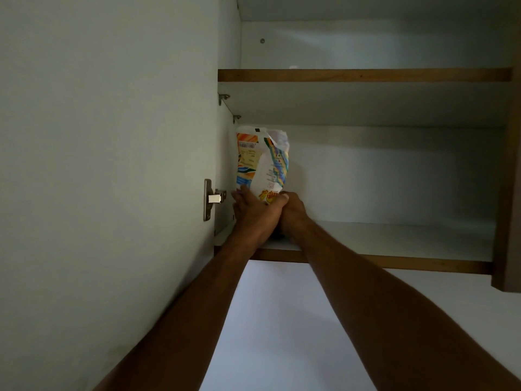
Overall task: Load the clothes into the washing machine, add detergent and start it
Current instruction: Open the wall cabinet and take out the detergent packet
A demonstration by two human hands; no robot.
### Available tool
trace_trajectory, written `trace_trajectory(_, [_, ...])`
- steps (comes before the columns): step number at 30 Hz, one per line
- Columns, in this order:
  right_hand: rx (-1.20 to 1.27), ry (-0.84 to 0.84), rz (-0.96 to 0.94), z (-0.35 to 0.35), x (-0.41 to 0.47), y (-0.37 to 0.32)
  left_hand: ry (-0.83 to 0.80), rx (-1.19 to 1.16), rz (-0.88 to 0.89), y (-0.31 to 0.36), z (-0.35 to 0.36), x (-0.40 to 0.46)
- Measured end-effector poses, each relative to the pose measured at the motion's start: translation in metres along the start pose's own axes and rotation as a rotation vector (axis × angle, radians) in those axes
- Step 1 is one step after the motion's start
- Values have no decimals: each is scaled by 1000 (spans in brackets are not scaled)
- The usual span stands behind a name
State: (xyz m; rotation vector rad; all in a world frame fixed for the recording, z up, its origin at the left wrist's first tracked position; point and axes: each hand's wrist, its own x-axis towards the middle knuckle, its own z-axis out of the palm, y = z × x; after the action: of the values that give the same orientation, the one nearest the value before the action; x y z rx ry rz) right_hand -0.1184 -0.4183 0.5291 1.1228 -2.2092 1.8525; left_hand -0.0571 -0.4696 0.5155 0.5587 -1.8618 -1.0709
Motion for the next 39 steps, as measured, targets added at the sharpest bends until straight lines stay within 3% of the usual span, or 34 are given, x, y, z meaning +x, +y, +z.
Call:
trace_trajectory(6, [-39, 123, 29, -8, 9, 7, -54, -95, -20, 3, 1, -4])
trace_trajectory(17, [-74, 128, 18, -7, 11, 9, -47, -254, 5, 4, 0, -6])
trace_trajectory(23, [91, 1, 23, -4, -2, 3, -64, -287, 59, 5, -7, -10])
trace_trajectory(27, [14, -50, 15, -7, -13, -1, -30, -264, 82, 5, -8, -11])
trace_trajectory(30, [-51, 4, 69, -15, -18, -9, -6, -218, 84, 4, -6, -10])
trace_trajectory(34, [78, 42, 124, -29, -27, -8, 27, -82, 100, 9, -12, -20])
trace_trajectory(39, [138, -29, 94, -62, -45, -5, -95, -72, 134, 5, -11, -21])
